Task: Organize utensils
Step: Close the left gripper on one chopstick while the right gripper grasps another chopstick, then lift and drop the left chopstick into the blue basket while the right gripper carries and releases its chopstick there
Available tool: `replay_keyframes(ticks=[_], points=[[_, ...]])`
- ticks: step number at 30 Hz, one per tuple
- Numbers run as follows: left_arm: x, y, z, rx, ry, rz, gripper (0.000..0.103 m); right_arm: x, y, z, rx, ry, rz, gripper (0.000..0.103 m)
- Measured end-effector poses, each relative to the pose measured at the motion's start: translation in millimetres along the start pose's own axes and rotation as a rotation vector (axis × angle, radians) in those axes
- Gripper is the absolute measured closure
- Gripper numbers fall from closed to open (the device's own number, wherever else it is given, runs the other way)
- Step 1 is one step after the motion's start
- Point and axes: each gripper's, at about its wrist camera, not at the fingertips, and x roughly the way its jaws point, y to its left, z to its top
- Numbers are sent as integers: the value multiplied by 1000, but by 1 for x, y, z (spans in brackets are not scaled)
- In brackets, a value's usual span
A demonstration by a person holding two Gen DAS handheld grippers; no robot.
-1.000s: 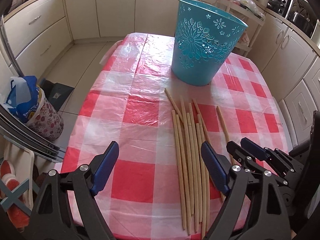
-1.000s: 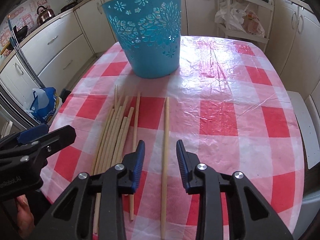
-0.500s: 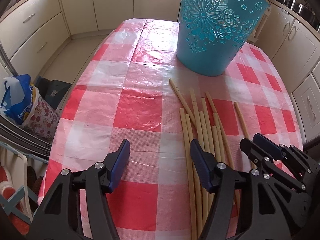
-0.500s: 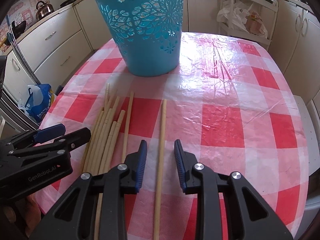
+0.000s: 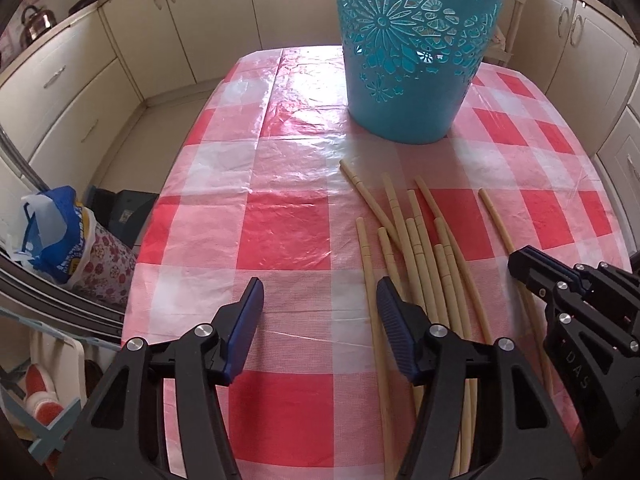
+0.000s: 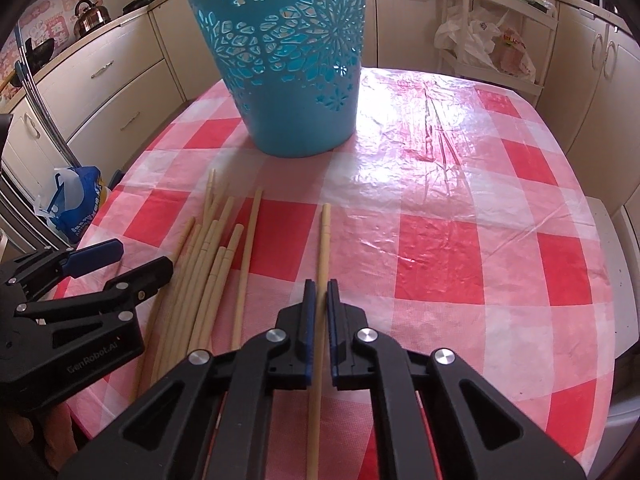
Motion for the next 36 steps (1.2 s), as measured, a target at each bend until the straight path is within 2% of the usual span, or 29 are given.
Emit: replay_keyframes(ticks=[5,8,14,15,17,19,24,30,33,36], points=[[3,-6,2,30,7,5,50,1,3,1,-11,-1,-7,96],[4,-9,6,36,10,-14,59,2,3,1,-13,-6,0,96],[7,-10,15,19,36,-89,95,2,-3,1,5,-1,31,97],[8,-7,16,3,50,-116,98,2,-7,2,27,1,49,97],[8,2,19,-39,70,-169,98,1,-16,3,79,9,89,97],[2,11,19,-71,53,-194,99,0,-22,3,119,5,121,97],[-36,36,26,-143,-73,-262,99,-11,-33,4,208,-31,196,97],[-103,49,54,-184,-392,-326,98,-25,-38,4,265,-82,265,97],[-129,51,82,-211,-540,-360,98,-32,-37,5,264,-106,266,97],[-146,46,119,-223,-678,-361,98,-35,-39,5,261,-117,269,97]])
